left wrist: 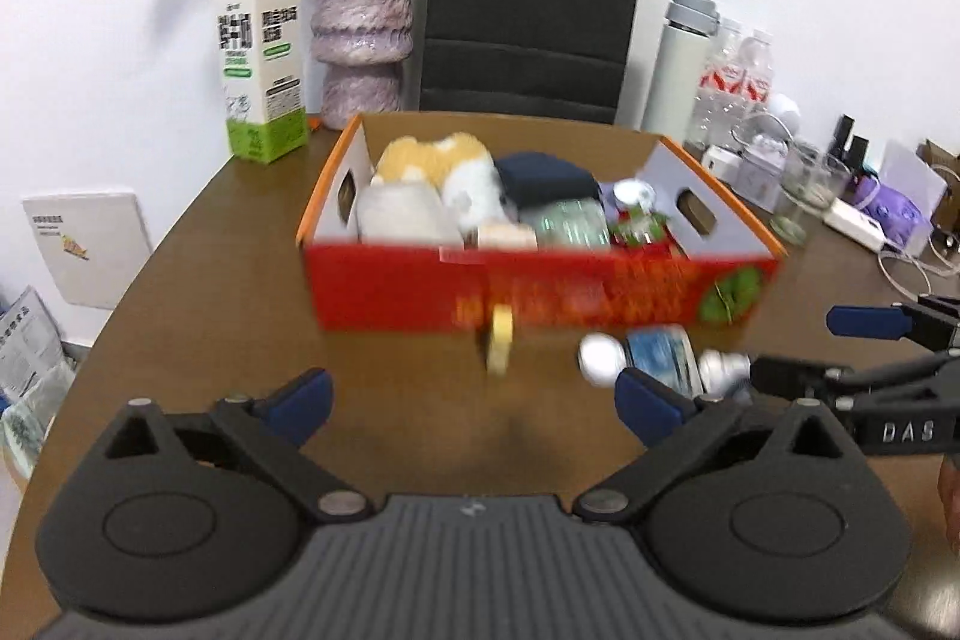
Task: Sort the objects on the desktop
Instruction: 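Move both open tools back toward the remaining table items, then grasp the small yellow block with the left tool while the right tool grasps the black braided cable, then carry the yellow block with the left tool into the box while the right tool carries the cable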
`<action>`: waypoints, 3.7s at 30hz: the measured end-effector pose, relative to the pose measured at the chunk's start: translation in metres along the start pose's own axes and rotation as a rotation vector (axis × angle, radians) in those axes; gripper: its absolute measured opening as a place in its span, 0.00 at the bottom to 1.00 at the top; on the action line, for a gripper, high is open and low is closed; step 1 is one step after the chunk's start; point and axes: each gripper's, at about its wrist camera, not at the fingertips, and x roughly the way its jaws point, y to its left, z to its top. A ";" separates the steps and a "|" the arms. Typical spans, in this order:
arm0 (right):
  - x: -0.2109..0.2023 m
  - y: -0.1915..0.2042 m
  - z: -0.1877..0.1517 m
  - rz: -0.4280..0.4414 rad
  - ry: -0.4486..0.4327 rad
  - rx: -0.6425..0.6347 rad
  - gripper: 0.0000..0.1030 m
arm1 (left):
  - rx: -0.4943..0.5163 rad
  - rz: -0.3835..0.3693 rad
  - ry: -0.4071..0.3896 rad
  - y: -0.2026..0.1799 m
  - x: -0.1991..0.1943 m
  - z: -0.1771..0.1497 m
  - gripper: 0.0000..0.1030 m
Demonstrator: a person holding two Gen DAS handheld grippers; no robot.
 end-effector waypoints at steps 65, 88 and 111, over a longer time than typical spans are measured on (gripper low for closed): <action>-0.039 0.028 -0.065 -0.098 -0.140 0.036 0.14 | -0.036 -0.043 -0.073 -0.007 0.033 -0.017 0.12; -0.158 0.058 -0.064 -0.111 -0.364 -0.012 0.14 | -0.023 -0.078 -0.237 -0.029 -0.110 -0.059 0.12; 0.121 -0.046 0.154 -0.183 -0.063 0.051 0.14 | 0.017 -0.011 0.033 0.027 0.146 0.164 0.12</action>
